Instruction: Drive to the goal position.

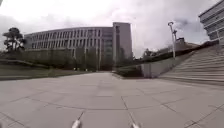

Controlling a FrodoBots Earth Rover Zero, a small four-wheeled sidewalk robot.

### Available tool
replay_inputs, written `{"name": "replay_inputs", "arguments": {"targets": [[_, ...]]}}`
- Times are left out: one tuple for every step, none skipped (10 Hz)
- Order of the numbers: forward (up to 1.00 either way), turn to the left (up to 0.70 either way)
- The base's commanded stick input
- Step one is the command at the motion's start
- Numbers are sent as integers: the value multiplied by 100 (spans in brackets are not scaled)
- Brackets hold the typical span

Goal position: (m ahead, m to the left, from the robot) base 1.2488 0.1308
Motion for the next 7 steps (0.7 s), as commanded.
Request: {"name": "replay_inputs", "arguments": {"targets": [[100, 0], [100, 0], [100, 0], [100, 0], [100, 0], [100, 0], [100, 0]]}}
